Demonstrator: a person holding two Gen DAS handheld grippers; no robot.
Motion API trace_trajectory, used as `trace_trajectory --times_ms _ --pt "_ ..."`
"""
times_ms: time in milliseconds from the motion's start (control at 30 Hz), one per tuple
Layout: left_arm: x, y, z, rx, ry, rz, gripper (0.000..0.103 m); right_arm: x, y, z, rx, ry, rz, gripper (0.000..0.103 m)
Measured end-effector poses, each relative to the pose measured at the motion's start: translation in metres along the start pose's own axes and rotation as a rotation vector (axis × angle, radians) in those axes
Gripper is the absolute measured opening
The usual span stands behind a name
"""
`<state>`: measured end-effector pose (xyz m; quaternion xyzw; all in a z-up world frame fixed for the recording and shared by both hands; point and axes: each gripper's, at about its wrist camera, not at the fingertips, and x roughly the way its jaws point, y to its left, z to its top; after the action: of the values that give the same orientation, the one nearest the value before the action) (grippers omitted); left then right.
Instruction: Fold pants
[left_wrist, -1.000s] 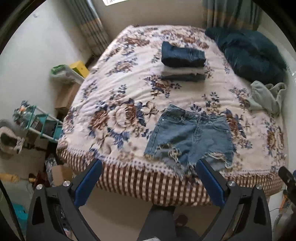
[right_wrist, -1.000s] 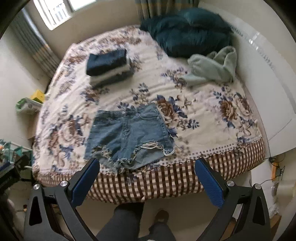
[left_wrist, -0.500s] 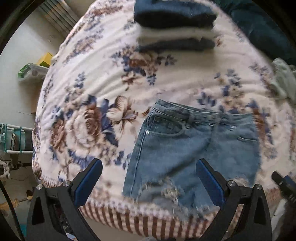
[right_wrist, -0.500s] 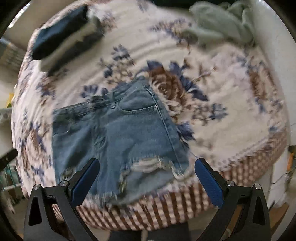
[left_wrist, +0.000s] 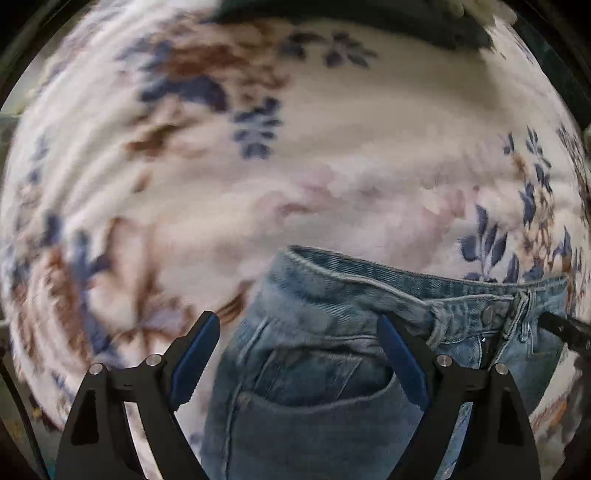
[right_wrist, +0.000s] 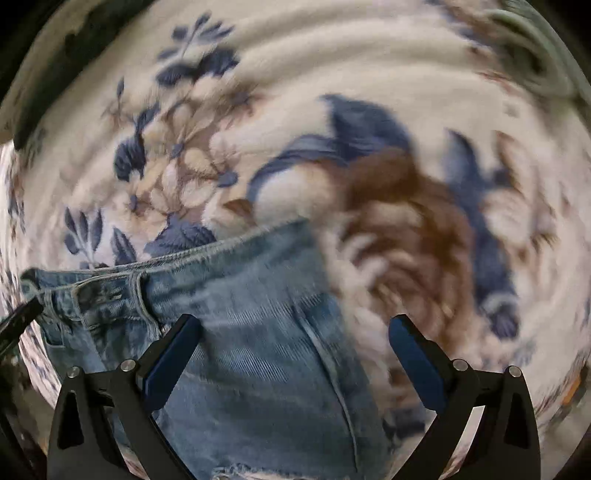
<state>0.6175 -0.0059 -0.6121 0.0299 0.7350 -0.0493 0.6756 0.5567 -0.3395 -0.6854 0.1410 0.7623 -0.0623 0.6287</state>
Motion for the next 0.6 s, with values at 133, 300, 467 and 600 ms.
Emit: trace_trajectory --times_ms 133,300,467,600 --pt "0.01 0.007 0.001 -0.029 -0.022 -0.08 0.075 0.014 0.009 0.011 -0.04 0.01 0.062 0.093" --pt "-0.005 0.004 -0.008 -0.025 -0.112 -0.074 0.037 0.003 0.019 0.007 -0.059 -0.074 0.05 0.05" --pt "-0.033 -0.005 -0.013 0.012 -0.194 -0.004 0.025 -0.022 0.014 -0.007 -0.03 -0.146 0.111 0.023" --pt "-0.048 -0.007 0.009 0.024 -0.212 0.002 0.024 -0.04 0.025 -0.005 -0.058 -0.191 0.109 0.02"
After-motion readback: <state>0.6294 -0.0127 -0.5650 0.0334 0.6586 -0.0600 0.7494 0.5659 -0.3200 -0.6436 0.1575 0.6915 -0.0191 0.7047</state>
